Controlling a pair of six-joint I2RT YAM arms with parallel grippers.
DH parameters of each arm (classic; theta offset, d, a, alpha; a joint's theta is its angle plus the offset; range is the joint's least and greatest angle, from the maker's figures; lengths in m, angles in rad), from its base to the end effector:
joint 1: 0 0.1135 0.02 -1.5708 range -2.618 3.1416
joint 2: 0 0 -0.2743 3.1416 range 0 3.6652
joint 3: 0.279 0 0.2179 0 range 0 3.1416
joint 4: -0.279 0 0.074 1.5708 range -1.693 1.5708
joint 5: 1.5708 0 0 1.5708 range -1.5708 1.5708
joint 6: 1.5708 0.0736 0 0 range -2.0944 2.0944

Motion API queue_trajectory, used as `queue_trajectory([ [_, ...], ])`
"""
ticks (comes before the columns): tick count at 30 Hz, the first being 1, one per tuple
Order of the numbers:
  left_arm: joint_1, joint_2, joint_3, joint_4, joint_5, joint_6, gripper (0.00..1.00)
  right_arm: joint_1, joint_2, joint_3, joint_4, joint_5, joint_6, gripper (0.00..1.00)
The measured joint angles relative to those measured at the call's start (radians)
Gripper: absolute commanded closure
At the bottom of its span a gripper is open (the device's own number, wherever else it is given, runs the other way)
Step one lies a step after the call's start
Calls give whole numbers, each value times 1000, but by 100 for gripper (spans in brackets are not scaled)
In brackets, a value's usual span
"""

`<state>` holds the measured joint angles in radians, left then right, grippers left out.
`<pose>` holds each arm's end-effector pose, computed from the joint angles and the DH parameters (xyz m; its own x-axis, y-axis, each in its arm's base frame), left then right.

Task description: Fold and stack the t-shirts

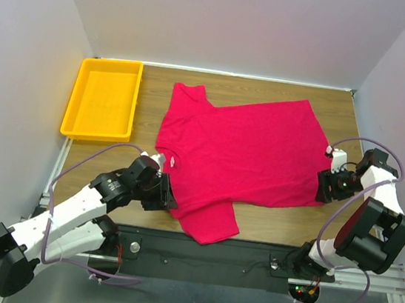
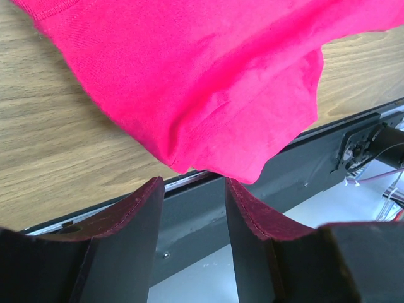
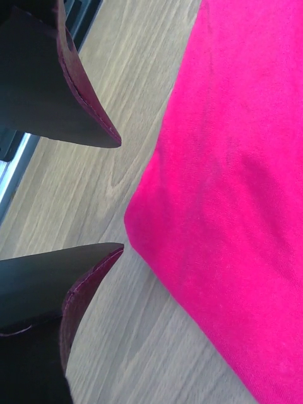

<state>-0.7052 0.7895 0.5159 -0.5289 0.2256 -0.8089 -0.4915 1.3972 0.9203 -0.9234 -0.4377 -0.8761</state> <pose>0.1005 -0.1072 0.2046 -0.9207 -0.1423 -0.3633 0.1216 0.7800 -0.6138 0.2000 -0.0717 0.2022 -0.8359 -0.3418 -0.4295 -0.4344 0.8902 0.1370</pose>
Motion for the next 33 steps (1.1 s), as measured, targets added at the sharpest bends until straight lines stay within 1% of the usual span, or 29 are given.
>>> queue_trajectory([
  [5,0,2,-15,31,11,-4,46,0,9,0,-1,0,0,33],
  [14,0,-31,-118,84,64,-39,46,-5,28,-1,3,0,8,34],
  [20,0,26,-123,138,68,-55,46,-8,39,-2,8,0,16,34],
  [23,0,56,-123,167,69,-66,49,-8,39,-2,10,0,16,34],
  [28,0,130,-123,216,53,-78,57,-11,39,-2,12,-9,19,34],
  [29,0,147,-123,225,48,-80,61,-12,40,-2,12,-11,20,34],
  [30,0,168,-123,235,42,-81,72,-13,43,-2,12,-14,20,34],
  [31,0,186,-123,243,37,-82,79,-13,44,-2,12,-15,20,34],
  [32,0,208,-123,253,30,-85,92,-13,46,-2,13,-16,20,34],
  [33,0,221,-123,258,21,-82,96,-13,47,-2,13,-16,20,34],
])
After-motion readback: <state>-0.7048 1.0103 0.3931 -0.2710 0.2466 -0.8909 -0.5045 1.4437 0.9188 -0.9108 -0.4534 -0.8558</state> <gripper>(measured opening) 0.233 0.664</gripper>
